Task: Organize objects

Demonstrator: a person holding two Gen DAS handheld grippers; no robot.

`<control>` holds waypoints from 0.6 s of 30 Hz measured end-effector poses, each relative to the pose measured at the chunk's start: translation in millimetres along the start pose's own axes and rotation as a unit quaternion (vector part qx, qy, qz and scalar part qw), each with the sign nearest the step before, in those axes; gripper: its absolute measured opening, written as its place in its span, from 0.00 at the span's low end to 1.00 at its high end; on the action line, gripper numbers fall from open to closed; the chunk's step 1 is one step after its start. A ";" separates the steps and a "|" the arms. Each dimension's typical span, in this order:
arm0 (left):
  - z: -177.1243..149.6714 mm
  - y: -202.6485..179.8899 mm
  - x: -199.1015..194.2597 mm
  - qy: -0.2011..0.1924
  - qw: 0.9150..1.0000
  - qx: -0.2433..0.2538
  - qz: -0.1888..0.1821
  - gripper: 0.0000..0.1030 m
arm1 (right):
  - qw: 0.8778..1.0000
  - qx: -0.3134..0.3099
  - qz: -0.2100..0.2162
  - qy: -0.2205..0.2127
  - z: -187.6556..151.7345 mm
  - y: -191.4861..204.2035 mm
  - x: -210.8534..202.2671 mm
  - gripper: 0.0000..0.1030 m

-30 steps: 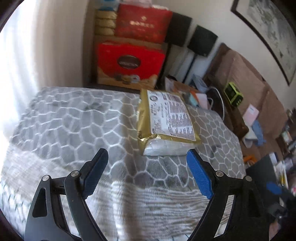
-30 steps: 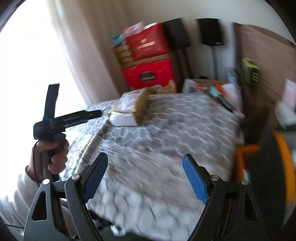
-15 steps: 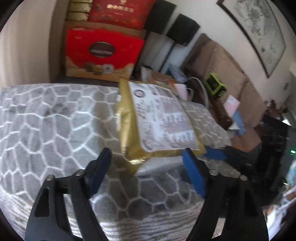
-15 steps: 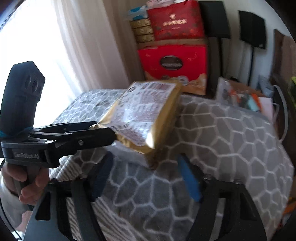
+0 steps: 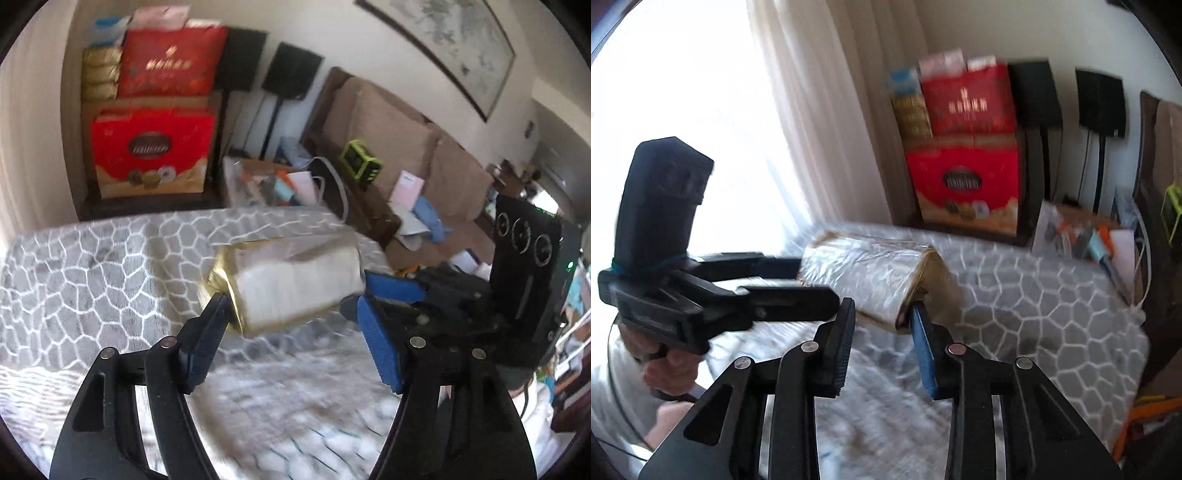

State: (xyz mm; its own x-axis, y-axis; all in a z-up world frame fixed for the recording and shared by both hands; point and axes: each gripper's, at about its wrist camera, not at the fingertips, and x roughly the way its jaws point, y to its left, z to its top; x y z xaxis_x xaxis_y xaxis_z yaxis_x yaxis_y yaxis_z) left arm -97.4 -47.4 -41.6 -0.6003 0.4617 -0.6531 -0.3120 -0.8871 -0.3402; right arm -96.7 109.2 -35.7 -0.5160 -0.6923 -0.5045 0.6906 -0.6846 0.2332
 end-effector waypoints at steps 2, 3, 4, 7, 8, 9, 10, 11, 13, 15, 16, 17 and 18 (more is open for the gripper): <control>4.6 -15.3 -16.5 0.000 1.000 0.003 -0.010 0.67 | 1.000 0.005 -0.002 -0.009 7.0 8.7 -17.7 0.31; 5.6 -19.1 -20.6 0.003 1.000 -0.006 -0.013 0.69 | 1.000 0.013 -0.002 -0.007 9.2 11.1 -22.0 0.31; 6.0 -20.9 -22.3 0.010 1.000 -0.019 -0.018 0.70 | 1.000 0.029 -0.001 0.003 10.5 10.3 -22.0 0.31; -2.5 -15.0 -7.1 0.040 0.998 -0.056 -0.004 0.71 | 0.995 0.078 -0.008 0.058 0.8 -1.6 -2.6 0.31; -8.4 -11.4 -1.5 0.054 0.996 -0.067 -0.002 0.71 | 0.994 0.088 -0.013 0.069 -4.1 -4.2 3.1 0.31; -14.9 -5.6 8.2 0.071 0.994 -0.084 -0.002 0.71 | 0.992 0.098 -0.021 0.076 -11.0 -6.7 9.1 0.31; -19.3 -0.1 15.3 0.080 0.992 -0.095 -0.001 0.71 | 0.991 0.101 -0.036 0.083 -18.1 -8.4 10.3 0.31; -26.0 9.0 23.9 0.090 0.990 -0.109 0.017 0.71 | 0.989 0.104 -0.054 0.091 -23.7 -9.9 11.6 0.31; -36.6 24.3 29.3 0.105 0.984 -0.134 0.052 0.70 | 0.983 0.115 -0.092 0.109 -36.4 -13.4 8.9 0.31; -42.3 38.6 25.1 0.101 0.981 -0.153 0.057 0.70 | 0.977 0.140 -0.118 0.112 -52.8 -19.8 -3.3 0.33; -41.7 42.9 21.7 0.095 0.982 -0.153 0.060 0.71 | 0.973 0.161 -0.124 0.110 -62.6 -24.1 -11.0 0.42; -38.1 46.2 19.0 0.089 0.982 -0.148 0.072 0.71 | 0.968 0.188 -0.127 0.109 -75.4 -27.6 -20.0 0.47; -32.7 46.9 17.9 0.085 0.983 -0.138 0.084 0.73 | 0.962 0.214 -0.134 0.106 -88.4 -30.3 -28.4 0.51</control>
State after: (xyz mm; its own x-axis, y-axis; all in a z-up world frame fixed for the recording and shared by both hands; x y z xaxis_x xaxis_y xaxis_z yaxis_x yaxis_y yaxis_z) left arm -98.7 -80.8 -91.5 -0.4879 0.3228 -0.8110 0.0066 -0.9277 -0.3732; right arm -58.2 169.7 -101.9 -0.5005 -0.4467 -0.7416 0.2518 -0.8947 0.3689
